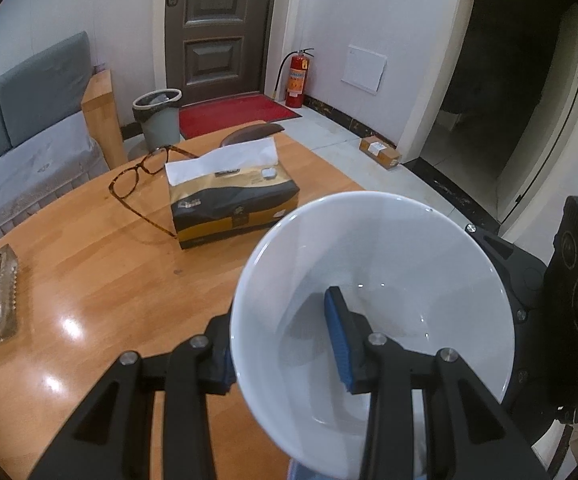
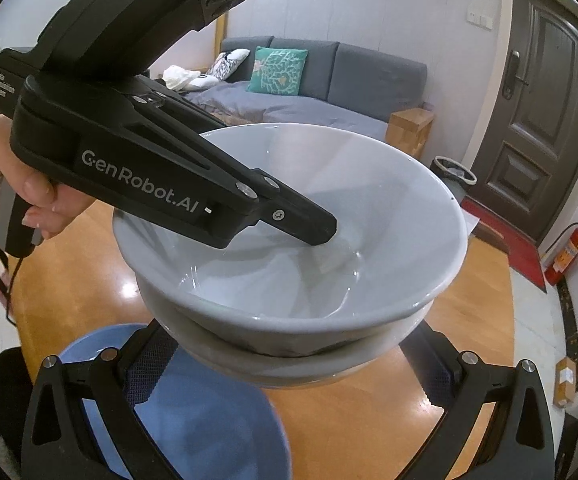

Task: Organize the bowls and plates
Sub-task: 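Lift the stacked bowls with both grippers and carry them over the blue plate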

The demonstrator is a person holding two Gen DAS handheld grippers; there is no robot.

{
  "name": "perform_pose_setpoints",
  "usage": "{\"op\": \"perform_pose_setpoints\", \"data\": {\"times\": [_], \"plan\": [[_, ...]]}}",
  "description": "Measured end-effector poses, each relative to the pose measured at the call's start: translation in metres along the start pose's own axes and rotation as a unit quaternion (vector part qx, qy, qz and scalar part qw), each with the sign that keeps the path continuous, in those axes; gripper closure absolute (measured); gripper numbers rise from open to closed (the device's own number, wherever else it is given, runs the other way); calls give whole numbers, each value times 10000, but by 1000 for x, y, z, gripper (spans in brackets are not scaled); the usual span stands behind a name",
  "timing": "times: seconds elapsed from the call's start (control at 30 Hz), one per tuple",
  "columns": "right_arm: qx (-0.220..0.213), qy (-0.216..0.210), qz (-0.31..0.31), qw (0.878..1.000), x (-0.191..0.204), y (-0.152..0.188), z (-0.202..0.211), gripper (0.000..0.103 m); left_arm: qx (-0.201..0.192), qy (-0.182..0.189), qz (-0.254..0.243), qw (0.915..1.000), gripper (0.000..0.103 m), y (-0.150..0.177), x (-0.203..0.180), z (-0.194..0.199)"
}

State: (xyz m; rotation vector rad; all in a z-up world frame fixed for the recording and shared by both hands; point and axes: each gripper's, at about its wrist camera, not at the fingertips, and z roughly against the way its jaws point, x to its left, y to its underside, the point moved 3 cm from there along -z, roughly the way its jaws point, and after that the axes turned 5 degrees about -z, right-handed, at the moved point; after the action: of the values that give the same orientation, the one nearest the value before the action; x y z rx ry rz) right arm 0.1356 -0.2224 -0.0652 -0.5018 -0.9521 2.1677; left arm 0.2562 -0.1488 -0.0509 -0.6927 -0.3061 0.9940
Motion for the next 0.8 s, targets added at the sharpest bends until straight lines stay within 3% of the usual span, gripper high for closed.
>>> {"op": "perform_pose_setpoints", "data": {"times": [0.8], "plan": [[-61,173,25,9998,41,16,58,1,-108,-6,-172,9998,68,30,-45,51]]}}
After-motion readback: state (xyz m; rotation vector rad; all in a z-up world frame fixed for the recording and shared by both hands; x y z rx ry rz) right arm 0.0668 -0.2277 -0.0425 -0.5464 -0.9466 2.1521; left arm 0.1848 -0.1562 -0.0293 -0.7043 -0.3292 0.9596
